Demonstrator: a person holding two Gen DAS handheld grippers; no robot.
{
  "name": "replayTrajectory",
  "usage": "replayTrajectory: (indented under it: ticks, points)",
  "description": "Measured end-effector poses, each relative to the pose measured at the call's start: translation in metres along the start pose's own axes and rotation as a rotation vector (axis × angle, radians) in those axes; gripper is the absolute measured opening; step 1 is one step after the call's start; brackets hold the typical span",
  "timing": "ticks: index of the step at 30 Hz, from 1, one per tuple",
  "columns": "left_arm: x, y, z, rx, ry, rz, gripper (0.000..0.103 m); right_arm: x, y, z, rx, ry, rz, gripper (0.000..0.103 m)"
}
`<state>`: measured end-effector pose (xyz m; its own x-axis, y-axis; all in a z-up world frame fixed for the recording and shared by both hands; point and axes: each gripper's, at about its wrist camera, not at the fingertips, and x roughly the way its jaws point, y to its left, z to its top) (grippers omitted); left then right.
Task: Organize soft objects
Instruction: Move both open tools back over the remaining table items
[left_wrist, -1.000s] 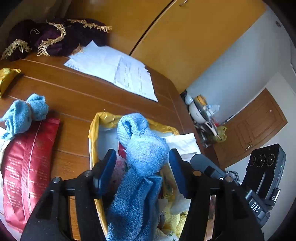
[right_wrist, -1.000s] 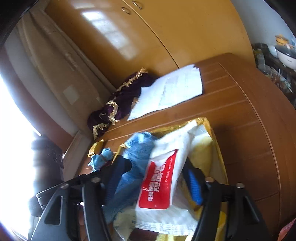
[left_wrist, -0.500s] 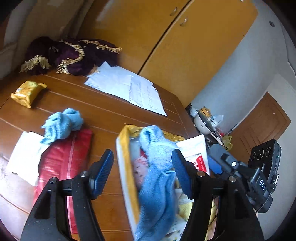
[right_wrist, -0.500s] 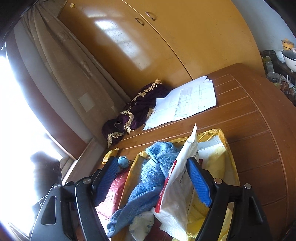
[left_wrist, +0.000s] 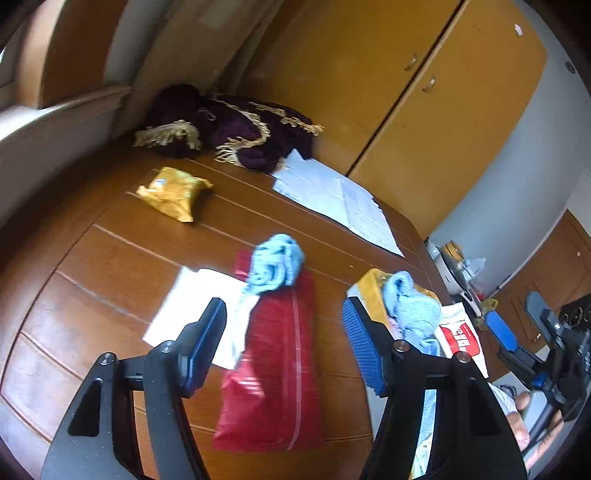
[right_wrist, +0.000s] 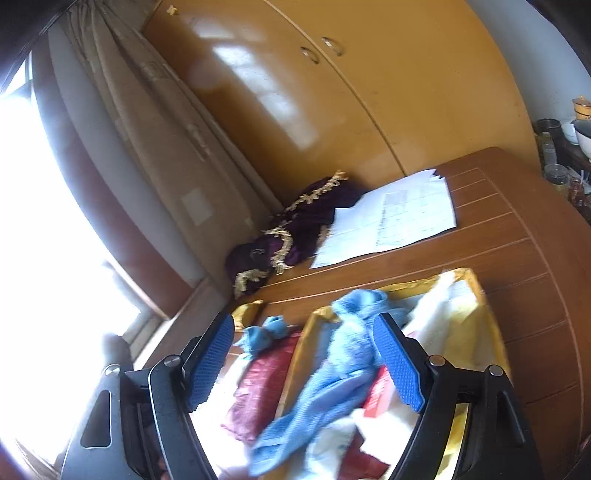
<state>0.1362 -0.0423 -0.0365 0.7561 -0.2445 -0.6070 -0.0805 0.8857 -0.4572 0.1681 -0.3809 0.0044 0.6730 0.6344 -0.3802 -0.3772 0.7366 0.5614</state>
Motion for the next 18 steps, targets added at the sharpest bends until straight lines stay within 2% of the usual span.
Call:
replayTrajectory:
  ticks: [5, 11, 18]
  points:
    - [-0.010, 0.021, 0.003, -0.023, -0.007, 0.033, 0.064, 0.018, 0.041, -0.013, -0.049, 0.051, 0.047, 0.081]
    - [-0.013, 0.040, 0.007, -0.032, 0.008, 0.045, 0.064, 0.056, 0.082, -0.038, -0.077, 0.149, 0.051, 0.082]
    - [0.008, 0.031, 0.004, 0.070, 0.078, 0.079, 0.064, 0.086, 0.105, -0.045, -0.106, 0.215, 0.020, 0.081]
